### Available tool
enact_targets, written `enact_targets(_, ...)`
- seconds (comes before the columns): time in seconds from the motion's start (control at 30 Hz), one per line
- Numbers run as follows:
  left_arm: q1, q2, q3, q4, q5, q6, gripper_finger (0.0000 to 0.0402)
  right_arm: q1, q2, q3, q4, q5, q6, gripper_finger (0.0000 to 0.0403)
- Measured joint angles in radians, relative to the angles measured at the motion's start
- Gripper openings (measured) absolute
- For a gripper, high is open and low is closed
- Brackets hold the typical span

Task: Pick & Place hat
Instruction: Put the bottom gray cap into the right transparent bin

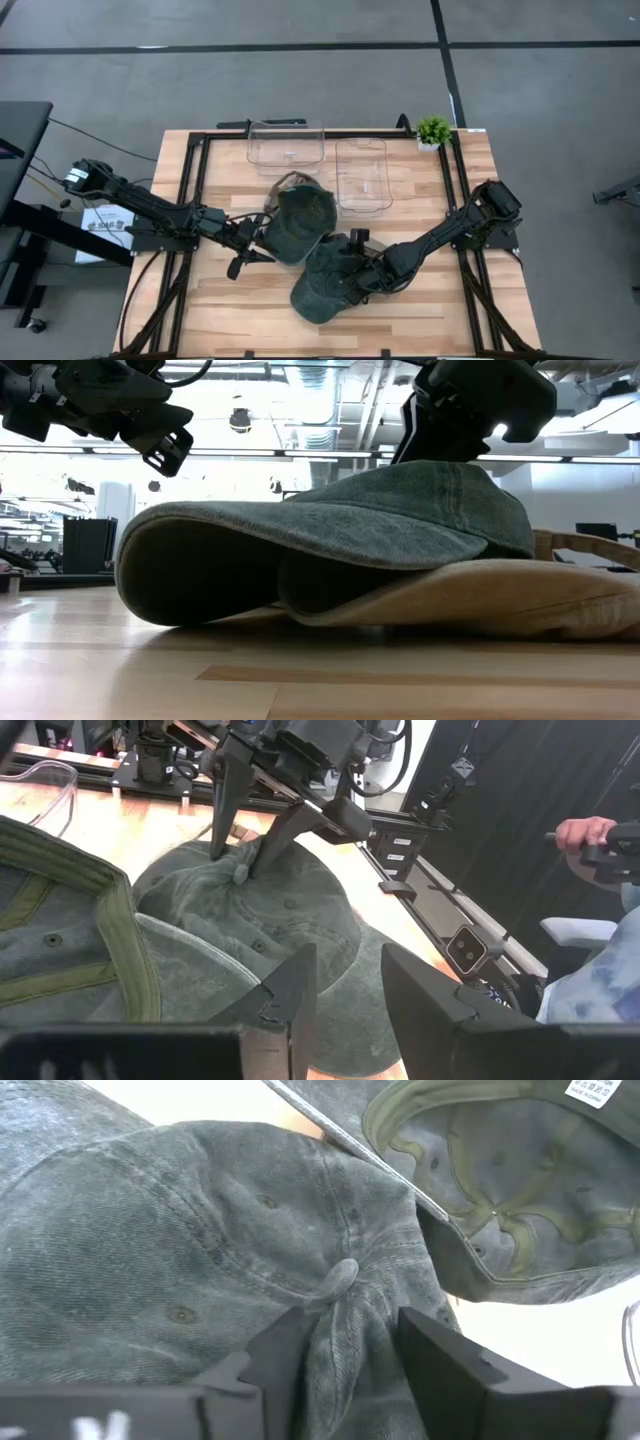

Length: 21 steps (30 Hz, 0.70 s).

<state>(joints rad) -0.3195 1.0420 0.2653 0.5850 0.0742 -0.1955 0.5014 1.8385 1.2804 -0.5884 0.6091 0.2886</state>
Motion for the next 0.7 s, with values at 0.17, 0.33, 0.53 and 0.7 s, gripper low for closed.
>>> enact_targets(0.17, 0.000, 0.000, 0.000, 0.000, 0.000, 0.000, 0.0111, 0.000, 0.000, 0.000, 0.001, -0.001, 0.000, 0.0094)
enact_targets(0.33, 0.000, 0.000, 0.000, 0.000, 0.000, 0.000, 0.0111, 0.000, 0.000, 0.006, 0.018, -0.006, 0.001, 0.0054)
enact_targets(0.53, 0.000, 0.000, 0.000, 0.000, 0.000, 0.000, 0.0111, 0.000, -0.002, 0.055, 0.019, -0.054, 0.000, 0.0007)
enact_targets(0.7, 0.000, 0.000, 0.000, 0.000, 0.000, 0.000, 0.0111, 0.000, -0.002, 0.093, 0.022, -0.151, 0.020, 0.0010)
